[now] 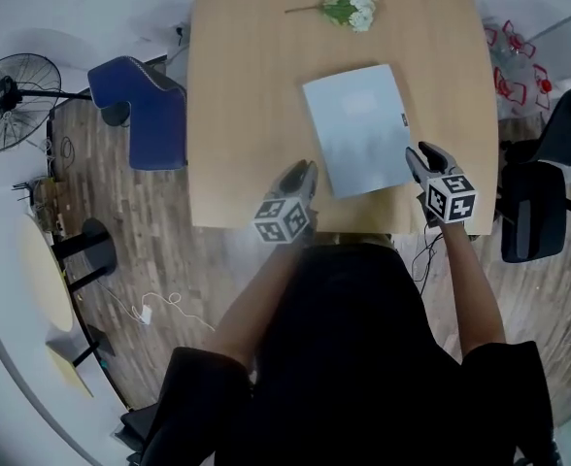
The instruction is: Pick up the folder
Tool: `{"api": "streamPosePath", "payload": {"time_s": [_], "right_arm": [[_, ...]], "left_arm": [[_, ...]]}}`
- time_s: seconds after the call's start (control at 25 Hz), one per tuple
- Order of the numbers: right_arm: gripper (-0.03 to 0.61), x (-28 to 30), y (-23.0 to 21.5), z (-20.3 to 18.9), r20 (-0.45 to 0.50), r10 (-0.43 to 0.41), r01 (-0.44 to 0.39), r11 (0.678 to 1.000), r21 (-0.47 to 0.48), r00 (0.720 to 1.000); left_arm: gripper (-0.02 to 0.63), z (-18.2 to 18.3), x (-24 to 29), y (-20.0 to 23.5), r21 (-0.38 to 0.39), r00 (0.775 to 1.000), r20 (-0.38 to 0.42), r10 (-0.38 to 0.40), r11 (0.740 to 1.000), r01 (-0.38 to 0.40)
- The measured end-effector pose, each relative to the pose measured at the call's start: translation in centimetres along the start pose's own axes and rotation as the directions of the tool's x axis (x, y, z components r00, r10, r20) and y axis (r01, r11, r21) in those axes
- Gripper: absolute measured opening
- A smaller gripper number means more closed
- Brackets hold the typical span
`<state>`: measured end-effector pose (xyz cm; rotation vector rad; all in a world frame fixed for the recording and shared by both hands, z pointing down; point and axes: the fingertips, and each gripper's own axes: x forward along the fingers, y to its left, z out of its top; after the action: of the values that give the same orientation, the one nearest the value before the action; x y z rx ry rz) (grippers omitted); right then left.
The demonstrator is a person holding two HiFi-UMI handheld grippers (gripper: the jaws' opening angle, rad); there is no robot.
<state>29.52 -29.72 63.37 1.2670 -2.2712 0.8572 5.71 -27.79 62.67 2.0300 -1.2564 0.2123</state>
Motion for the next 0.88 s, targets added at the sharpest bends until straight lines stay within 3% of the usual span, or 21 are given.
{"api": "streamPosePath", "payload": {"time_s": [0.24, 0.44, 0.64, 0.88], "right_arm": [[0.26, 4.9, -2.4, -3.3, -0.166, 0.03, -0.021, 0.998, 0.056, 0.986], [0.361, 6.9, -2.8, -5.6, -0.273, 0.127, -0.07, 0.975, 0.211, 0.953], [0.408, 8.7, -2.9, -6.3, -0.283, 0.207, -0.117, 0.946, 0.303, 0.936], [0.433, 10.3, -2.7, -7.2, -0.343, 0.263, -0.154, 0.937, 0.313, 0.902]], "left_arm": [[0.219, -3.4, 4.0, 2.0, -0.174, 0.993, -0.092, -0.066, 0.983, 0.05], [0.327, -6.2, 6.2, 2.5, -0.316, 0.976, -0.161, -0.144, 0.945, 0.087], [0.372, -7.2, 8.3, 2.6, -0.339, 0.961, -0.202, -0.189, 0.934, 0.113], [0.4, -8.7, 10.0, 3.1, -0.374, 0.946, -0.243, -0.213, 0.921, 0.111]]}}
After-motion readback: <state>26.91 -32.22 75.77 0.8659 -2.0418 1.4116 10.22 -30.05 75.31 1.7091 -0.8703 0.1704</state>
